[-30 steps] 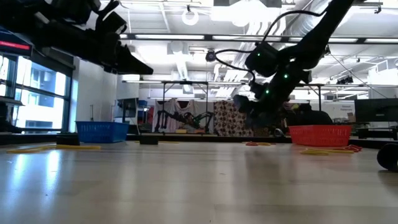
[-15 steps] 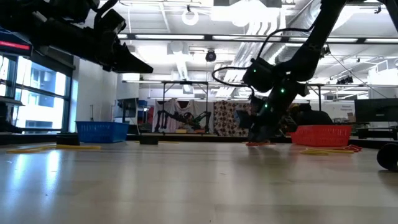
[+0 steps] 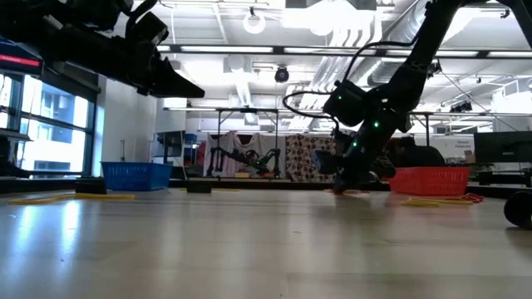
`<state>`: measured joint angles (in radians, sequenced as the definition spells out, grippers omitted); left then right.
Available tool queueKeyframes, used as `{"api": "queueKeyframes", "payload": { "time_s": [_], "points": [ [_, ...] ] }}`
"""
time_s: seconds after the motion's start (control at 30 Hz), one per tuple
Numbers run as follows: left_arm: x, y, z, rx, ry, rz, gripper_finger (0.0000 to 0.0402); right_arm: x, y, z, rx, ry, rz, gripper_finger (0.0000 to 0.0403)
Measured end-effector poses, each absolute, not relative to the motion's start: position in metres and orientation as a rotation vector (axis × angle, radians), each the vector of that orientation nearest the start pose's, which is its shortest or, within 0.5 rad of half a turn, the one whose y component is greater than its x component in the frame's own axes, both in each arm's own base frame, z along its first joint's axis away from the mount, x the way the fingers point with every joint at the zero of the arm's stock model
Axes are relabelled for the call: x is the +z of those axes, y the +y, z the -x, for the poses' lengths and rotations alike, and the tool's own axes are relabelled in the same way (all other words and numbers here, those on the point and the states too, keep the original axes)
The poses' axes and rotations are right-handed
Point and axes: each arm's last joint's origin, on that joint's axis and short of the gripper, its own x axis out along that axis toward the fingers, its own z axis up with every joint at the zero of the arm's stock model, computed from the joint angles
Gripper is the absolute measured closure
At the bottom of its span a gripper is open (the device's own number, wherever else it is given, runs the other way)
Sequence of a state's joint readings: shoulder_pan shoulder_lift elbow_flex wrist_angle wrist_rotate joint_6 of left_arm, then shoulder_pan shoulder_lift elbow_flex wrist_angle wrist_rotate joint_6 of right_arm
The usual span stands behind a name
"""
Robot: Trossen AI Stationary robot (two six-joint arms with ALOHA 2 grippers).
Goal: Sort rubber bands into baskets
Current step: Put the red rubber band into the red bin
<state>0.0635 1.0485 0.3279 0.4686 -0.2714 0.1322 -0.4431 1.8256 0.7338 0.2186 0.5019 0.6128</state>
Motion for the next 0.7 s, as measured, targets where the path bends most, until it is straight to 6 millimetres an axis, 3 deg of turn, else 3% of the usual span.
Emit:
{"api": "queueKeyframes", "payload": {
  "time_s": [0.37,0.7],
  "points": [
    [0.192,0.021,-0.204,0.316,0.273,-0.156,0.0387,0.101,-0.144,-0.282,-1.082,0.612,-0.496,0.0401],
    [0.192,0.021,-0.204,0.317,0.272,-0.147,0.0387,0.138,-0.140,-0.320,-1.015,0.681,-0.370,0.0401]
  ]
}}
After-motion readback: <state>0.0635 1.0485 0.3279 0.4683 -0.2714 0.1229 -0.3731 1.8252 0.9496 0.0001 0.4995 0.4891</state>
